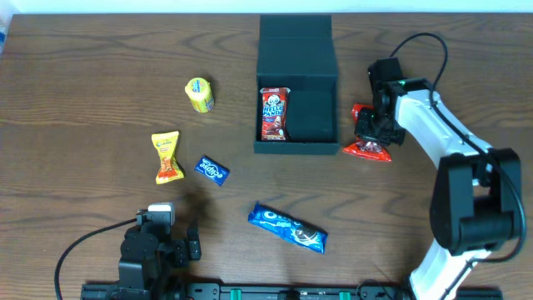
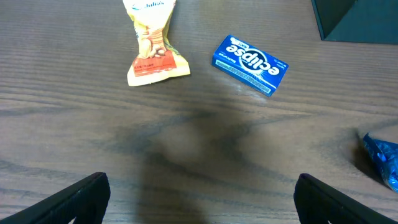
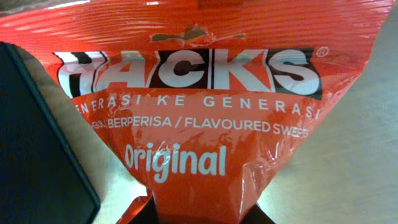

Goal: Pack container
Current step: 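Lower the Hacks bag into the black box beside the Hello Panda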

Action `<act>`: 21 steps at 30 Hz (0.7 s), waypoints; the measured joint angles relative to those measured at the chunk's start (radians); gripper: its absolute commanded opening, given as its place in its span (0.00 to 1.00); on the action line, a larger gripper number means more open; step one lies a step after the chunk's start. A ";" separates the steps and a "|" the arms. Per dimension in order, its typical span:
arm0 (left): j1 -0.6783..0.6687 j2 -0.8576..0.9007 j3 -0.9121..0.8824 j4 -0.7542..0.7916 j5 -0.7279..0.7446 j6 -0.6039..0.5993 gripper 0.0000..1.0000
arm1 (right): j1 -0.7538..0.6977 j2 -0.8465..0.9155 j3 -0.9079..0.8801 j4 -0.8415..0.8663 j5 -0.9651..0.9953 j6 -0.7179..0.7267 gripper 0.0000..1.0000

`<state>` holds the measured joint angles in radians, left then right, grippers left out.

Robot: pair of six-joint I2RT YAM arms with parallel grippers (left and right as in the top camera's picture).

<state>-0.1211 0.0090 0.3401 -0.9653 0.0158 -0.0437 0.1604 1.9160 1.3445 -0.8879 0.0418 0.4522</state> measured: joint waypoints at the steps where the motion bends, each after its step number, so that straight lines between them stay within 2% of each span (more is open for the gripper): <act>1: 0.000 0.000 0.000 0.000 0.000 0.000 0.96 | 0.000 -0.015 -0.002 -0.007 0.000 0.000 0.02; 8: 0.000 0.000 0.000 0.000 0.000 0.000 0.95 | 0.008 -0.243 -0.005 -0.063 0.008 0.010 0.01; 13: 0.000 0.000 0.000 0.000 0.000 0.000 0.95 | 0.084 -0.386 -0.005 -0.084 0.018 0.012 0.02; 21: 0.000 0.000 0.000 0.000 0.000 0.000 0.95 | 0.274 -0.431 0.005 -0.024 0.003 0.087 0.02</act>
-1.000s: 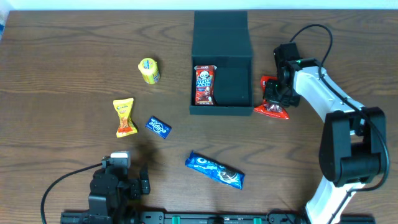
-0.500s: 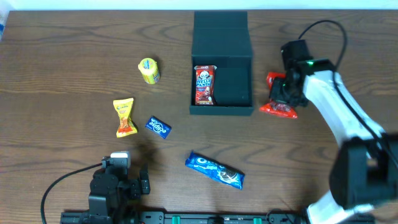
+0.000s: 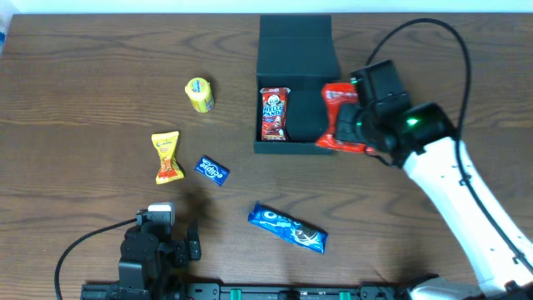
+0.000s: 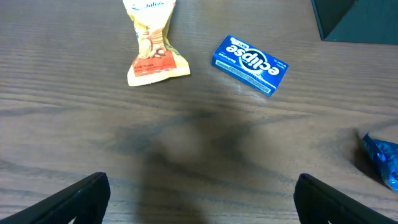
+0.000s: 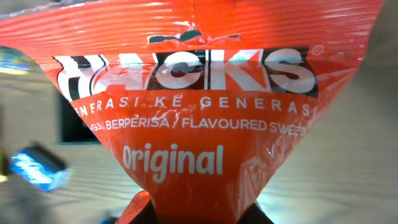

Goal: Pack container
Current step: 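Lower the Hacks bag into the black box beside the Hello Panda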

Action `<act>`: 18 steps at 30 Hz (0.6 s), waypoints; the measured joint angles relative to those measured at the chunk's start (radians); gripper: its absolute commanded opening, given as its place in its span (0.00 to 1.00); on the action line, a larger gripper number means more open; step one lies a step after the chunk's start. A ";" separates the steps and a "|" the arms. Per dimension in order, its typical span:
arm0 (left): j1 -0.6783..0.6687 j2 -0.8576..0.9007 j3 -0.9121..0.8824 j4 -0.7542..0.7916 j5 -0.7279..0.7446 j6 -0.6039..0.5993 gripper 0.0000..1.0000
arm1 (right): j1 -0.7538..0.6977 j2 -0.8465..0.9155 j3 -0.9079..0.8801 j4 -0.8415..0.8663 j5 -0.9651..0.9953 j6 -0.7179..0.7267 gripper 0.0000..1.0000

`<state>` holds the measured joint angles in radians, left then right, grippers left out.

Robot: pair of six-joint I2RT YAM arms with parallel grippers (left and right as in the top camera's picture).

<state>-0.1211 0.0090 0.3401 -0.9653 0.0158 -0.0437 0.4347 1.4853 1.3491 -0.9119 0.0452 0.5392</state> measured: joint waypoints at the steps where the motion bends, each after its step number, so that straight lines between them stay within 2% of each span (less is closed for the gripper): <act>1: 0.000 0.000 0.000 0.000 0.000 0.000 0.95 | 0.014 0.005 0.000 0.019 -0.002 0.013 0.02; 7: 0.000 0.000 0.000 0.000 0.000 0.000 0.95 | 0.052 0.081 0.014 0.122 -0.009 0.063 0.02; 18: 0.000 0.000 0.000 0.000 0.000 0.000 0.96 | 0.037 0.364 0.124 0.145 -0.012 0.080 0.02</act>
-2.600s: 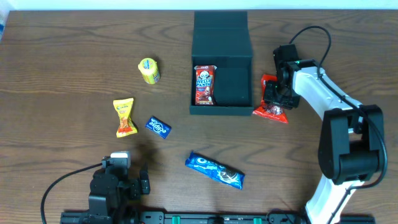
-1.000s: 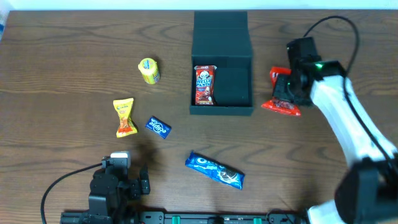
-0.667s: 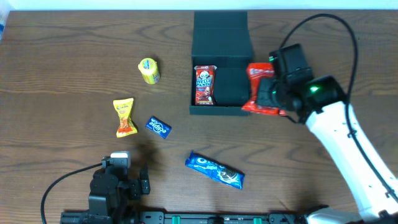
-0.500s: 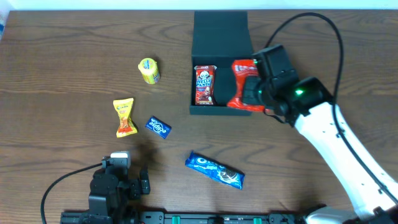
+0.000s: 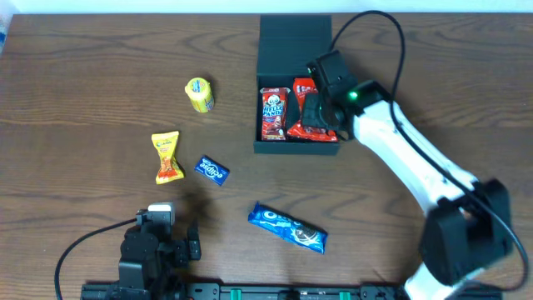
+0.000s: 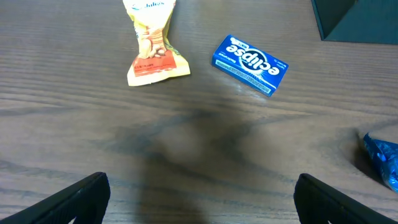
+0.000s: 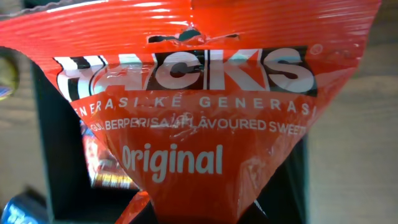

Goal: Pack container
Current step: 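Lower the Hacks bag into the black box beside the Hello Panda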

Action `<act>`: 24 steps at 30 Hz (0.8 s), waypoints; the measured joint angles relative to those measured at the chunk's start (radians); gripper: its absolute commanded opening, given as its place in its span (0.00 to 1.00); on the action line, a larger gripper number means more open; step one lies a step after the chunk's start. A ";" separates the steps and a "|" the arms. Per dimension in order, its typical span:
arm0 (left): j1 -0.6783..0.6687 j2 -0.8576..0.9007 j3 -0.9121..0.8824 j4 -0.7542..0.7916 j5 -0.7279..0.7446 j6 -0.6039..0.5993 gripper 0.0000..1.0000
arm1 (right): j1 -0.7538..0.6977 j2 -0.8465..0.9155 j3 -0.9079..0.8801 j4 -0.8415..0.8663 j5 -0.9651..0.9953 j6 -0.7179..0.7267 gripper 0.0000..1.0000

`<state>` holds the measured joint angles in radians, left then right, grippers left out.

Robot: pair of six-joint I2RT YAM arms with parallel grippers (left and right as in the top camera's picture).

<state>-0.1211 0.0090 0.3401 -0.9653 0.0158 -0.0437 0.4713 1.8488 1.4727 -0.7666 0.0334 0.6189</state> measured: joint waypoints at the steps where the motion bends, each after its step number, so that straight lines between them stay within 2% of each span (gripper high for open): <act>1: 0.000 0.000 0.000 0.000 0.000 0.000 0.95 | -0.003 0.019 0.010 0.001 0.000 0.000 0.02; 8: 0.000 0.000 0.000 0.000 0.000 0.000 0.95 | -0.017 0.089 0.034 0.009 0.001 -0.017 0.06; 16: 0.000 0.000 0.000 0.000 0.000 0.000 0.95 | -0.019 0.130 0.034 0.005 0.000 -0.100 0.04; 22: 0.000 0.000 0.000 0.000 0.000 0.000 0.95 | -0.019 0.136 0.037 -0.002 -0.001 -0.126 0.13; 24: 0.000 0.000 0.000 0.000 0.000 0.000 0.95 | -0.018 0.136 0.037 -0.007 -0.001 -0.130 0.12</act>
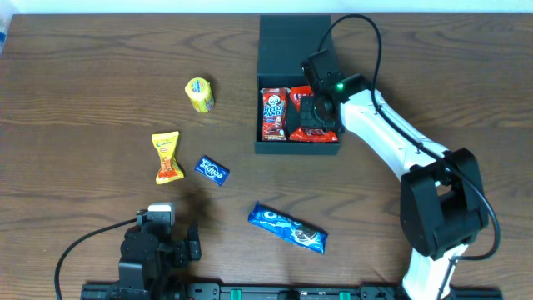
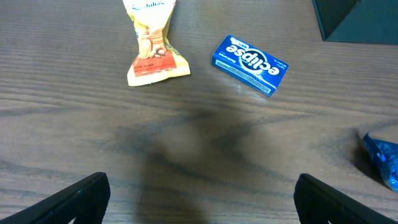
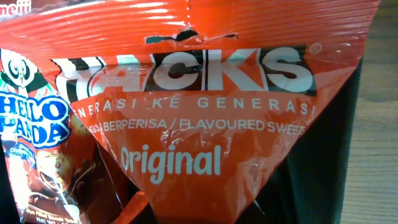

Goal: Pack container
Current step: 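Lower the Hacks bag into the black box beside the Hello Panda, then open the right gripper, withdraw, and move to the blue Oreo pack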

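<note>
The black box (image 1: 297,33) stands open at the table's back middle. Inside it lies a red Hello Panda pack (image 1: 273,112), also at the left of the right wrist view (image 3: 31,124). My right gripper (image 1: 321,104) reaches into the box, shut on the orange Hacks sweets bag (image 3: 199,106), which sits low in the box beside the panda pack (image 1: 310,117). My left gripper (image 2: 200,199) rests near the front edge, open, nothing between its fingers. The blue Eclipse box (image 2: 250,65) and a yellow-orange sachet (image 2: 152,43) lie ahead of it.
A yellow roll (image 1: 199,94) lies left of the box. The sachet (image 1: 166,156) and Eclipse box (image 1: 212,170) sit at middle left. A blue Oreo pack (image 1: 287,227) lies at the front middle, its end showing in the left wrist view (image 2: 382,162).
My right gripper has gone lower into the box with the Hacks bag; the panda pack now shows right beside the bag. The left arm has not moved.
The right gripper was shut on the Hacks bag on the table right of the box. Then it held the bag at the box's right wall, then over the box's inside. Now the bag is down in the box next to the panda pack.
</note>
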Action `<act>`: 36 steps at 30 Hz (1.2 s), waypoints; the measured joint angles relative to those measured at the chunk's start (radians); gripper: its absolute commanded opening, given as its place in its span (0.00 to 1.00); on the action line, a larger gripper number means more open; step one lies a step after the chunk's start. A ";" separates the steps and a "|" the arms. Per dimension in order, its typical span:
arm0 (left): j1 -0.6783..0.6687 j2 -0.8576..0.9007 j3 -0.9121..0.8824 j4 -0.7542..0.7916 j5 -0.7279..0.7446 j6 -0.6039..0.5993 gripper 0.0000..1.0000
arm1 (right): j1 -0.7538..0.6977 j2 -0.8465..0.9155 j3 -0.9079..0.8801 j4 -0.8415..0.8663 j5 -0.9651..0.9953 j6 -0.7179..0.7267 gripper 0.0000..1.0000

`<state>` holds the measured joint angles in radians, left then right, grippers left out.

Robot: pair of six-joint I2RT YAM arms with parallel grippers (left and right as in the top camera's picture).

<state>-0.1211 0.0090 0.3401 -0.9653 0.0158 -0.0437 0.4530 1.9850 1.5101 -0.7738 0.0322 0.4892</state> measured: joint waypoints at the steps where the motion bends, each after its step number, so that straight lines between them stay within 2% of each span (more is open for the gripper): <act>1: 0.000 0.000 0.000 0.000 0.000 0.000 0.95 | 0.000 0.000 0.000 -0.003 0.000 -0.001 0.12; 5: 0.000 0.000 0.000 0.000 0.000 0.000 0.95 | 0.000 0.000 0.000 -0.011 0.000 -0.002 0.14; 9: 0.000 0.000 0.000 0.000 0.000 0.000 0.96 | 0.000 0.000 0.000 -0.011 0.000 -0.002 0.29; 11: 0.000 0.000 0.000 0.000 0.000 0.000 0.95 | 0.000 0.000 0.000 -0.012 0.002 -0.008 0.39; 17: 0.000 0.000 0.000 0.000 0.000 0.000 0.95 | 0.000 0.000 0.000 -0.012 0.002 -0.010 0.46; 21: 0.000 0.000 0.000 0.000 0.000 0.000 0.95 | 0.000 0.000 0.001 -0.018 0.002 -0.010 0.58; 26: 0.000 0.000 0.000 0.000 0.000 0.000 0.95 | 0.000 -0.018 0.026 -0.077 0.003 -0.013 0.79; 30: 0.000 0.000 0.000 0.000 0.000 0.000 0.95 | 0.005 -0.111 0.047 -0.110 0.021 -0.011 0.97; 36: 0.000 0.000 0.000 0.000 0.000 0.000 0.95 | 0.071 -0.336 0.072 -0.158 0.080 -0.026 0.99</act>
<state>-0.1211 0.0090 0.3401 -0.9653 0.0158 -0.0437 0.5243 1.6489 1.5822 -0.9318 0.1120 0.4633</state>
